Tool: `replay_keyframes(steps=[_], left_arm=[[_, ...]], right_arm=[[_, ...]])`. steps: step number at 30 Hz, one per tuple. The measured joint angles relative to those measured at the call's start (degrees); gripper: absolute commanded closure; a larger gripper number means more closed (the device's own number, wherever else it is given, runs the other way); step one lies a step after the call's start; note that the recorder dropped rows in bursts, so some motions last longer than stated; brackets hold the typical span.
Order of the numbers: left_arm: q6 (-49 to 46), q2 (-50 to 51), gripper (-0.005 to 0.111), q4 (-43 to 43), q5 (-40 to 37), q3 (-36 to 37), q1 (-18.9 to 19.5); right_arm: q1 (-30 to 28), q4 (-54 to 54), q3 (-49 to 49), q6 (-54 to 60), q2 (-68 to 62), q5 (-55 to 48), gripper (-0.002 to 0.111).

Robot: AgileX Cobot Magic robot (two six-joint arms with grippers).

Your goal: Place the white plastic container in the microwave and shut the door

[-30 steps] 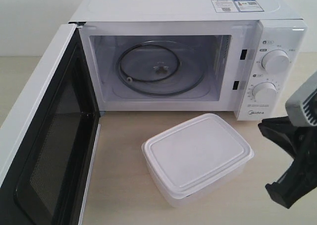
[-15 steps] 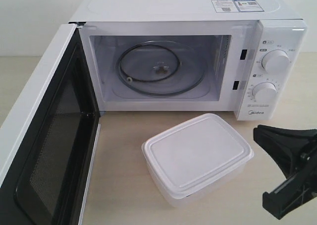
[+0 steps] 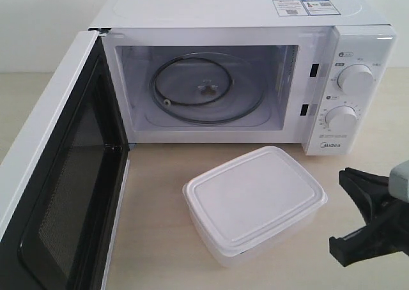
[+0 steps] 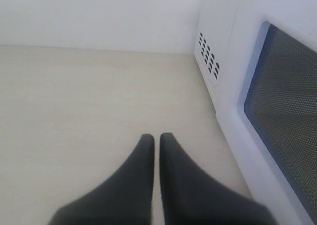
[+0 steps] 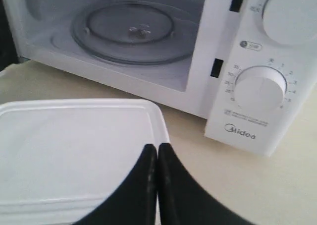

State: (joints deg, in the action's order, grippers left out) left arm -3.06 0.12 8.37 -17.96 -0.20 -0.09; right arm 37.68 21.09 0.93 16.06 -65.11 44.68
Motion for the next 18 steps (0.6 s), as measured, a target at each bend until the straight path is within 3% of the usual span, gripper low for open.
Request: replay_keyframes(steps=[9,18], left_arm=[[0.0,0.0,0.102,0.0,0.0,0.0,0.0],[0.0,0.0,0.102,0.0,0.0,0.0,0.0]], right_arm=[[0.0,2.1,0.0,-6.3,-13.3,13.2,0.109],[0.0,-2.7,1.0,-22.4,-25.8,10.7,0.109]])
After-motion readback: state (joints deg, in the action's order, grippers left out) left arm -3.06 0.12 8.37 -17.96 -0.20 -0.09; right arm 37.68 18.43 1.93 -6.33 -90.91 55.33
